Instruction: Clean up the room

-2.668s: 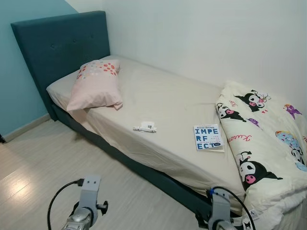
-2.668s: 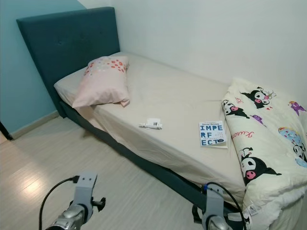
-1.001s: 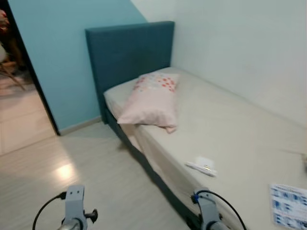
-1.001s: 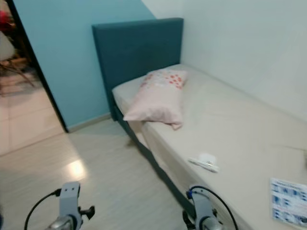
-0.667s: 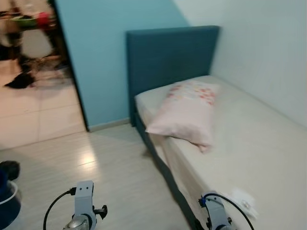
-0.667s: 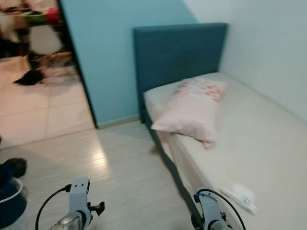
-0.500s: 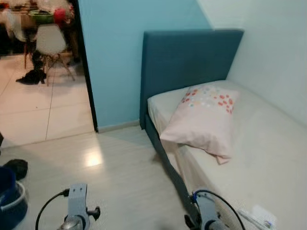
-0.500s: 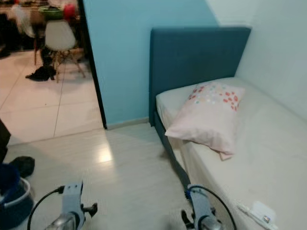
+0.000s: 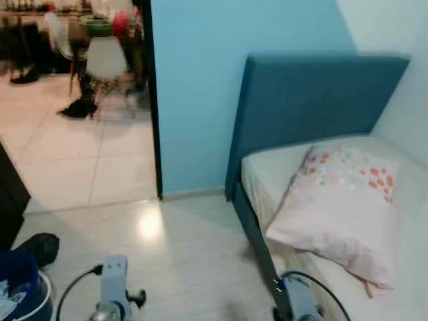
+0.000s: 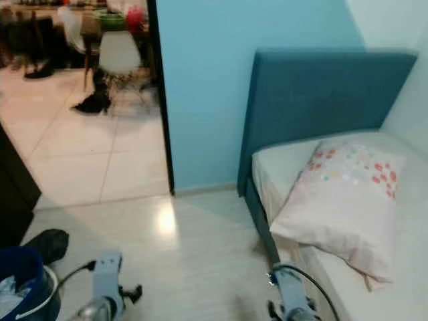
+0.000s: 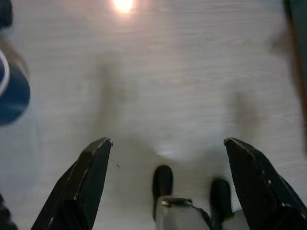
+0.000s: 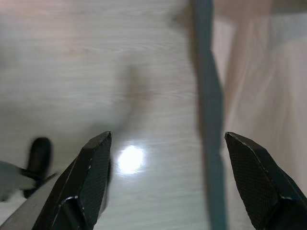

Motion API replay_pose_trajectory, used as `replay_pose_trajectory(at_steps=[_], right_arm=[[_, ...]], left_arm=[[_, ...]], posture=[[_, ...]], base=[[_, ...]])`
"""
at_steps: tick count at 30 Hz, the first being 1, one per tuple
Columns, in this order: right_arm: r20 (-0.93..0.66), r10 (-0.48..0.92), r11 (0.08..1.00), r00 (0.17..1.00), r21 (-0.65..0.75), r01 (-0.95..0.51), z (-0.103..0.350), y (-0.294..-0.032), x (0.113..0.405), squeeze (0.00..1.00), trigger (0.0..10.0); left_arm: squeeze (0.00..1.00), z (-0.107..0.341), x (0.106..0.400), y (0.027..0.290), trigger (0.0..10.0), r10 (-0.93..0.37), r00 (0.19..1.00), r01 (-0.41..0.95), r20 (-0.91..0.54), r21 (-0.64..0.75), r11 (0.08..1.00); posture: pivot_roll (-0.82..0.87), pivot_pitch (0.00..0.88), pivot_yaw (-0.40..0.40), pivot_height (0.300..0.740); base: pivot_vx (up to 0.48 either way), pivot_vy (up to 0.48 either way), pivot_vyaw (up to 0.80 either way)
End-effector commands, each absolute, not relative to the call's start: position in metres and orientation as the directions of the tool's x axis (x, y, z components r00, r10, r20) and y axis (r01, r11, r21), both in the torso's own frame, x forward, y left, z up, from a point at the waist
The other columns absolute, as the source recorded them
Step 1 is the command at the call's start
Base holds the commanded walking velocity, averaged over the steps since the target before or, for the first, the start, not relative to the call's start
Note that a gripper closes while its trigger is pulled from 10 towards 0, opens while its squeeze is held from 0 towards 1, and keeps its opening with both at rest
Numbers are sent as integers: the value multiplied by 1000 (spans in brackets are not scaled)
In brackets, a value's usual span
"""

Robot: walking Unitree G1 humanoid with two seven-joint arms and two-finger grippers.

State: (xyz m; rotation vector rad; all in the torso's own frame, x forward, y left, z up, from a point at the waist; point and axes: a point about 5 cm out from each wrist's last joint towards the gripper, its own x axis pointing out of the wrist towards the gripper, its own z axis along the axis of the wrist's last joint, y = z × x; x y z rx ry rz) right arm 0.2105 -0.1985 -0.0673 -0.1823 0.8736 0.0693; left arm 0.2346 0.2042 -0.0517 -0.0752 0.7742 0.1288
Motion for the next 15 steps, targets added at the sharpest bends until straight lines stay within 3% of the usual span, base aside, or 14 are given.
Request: replay_pose_trajectory(at_steps=[1, 15], right_arm=[[-775, -48, 984, 630, -144, -102, -67, -210, 208, 0, 10000], [-776, -51, 992, 629, -110, -55, -67, -210, 208, 0, 10000]], left_arm=[[0, -52, 236, 200, 10000, 69, 706, -120, -705, -23, 993], [0, -47, 244, 196, 10000, 35, 725, -93, -688, -47, 995]], posture=[[-105, 0, -44, 740], [-108, 0, -35, 740]], base=[[480, 0, -800], [480, 0, -800]])
